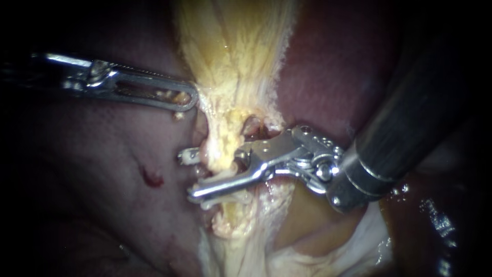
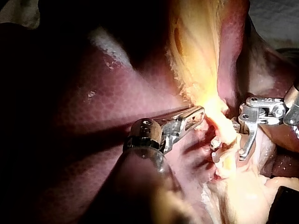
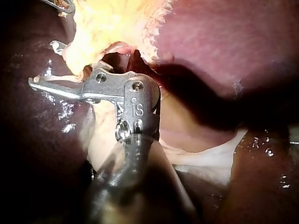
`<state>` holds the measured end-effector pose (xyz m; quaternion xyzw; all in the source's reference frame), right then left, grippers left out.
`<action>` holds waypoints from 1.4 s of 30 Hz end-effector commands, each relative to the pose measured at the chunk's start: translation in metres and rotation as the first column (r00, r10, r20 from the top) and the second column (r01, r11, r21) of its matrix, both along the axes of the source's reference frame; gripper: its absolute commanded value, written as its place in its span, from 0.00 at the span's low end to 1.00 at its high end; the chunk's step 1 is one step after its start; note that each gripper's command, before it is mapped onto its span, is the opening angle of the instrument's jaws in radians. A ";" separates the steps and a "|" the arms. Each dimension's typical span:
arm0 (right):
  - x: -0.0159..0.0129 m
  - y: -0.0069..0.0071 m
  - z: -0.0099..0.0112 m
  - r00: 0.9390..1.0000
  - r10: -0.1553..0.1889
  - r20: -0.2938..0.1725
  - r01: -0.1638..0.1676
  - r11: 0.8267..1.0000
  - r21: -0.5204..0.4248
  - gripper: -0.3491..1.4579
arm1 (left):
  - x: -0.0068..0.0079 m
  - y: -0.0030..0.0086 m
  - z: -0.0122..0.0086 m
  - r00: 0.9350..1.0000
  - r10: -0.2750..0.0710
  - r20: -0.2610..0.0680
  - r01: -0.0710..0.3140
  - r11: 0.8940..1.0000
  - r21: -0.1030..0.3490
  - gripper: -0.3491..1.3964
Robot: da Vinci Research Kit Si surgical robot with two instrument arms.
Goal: Clipping third clip left tube
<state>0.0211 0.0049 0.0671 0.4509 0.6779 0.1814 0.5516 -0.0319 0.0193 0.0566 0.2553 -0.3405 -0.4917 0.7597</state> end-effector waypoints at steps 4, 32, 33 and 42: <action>-0.0004 0.0007 -0.0005 0.999 0.028 0.023 -0.028 1.000 0.007 0.46 | 0.0000 0.0000 0.0000 1.000 0.000 0.000 0.000 1.000 0.000 0.00; -0.0015 0.0008 -0.0001 0.998 0.041 0.045 -0.042 0.999 0.007 0.00 | 0.0000 0.0001 -0.0001 1.000 0.000 0.000 0.000 1.000 0.001 0.00; -0.0015 0.0008 -0.0001 0.998 0.043 0.047 -0.044 0.999 0.008 0.00 | 0.0000 0.0001 -0.0001 1.000 0.000 0.000 0.000 1.000 0.001 0.00; -0.0015 0.0009 -0.0001 0.997 0.030 0.073 -0.029 0.999 -0.018 0.00 | 0.0000 0.0001 -0.0001 1.000 0.000 0.000 0.000 1.000 0.001 0.00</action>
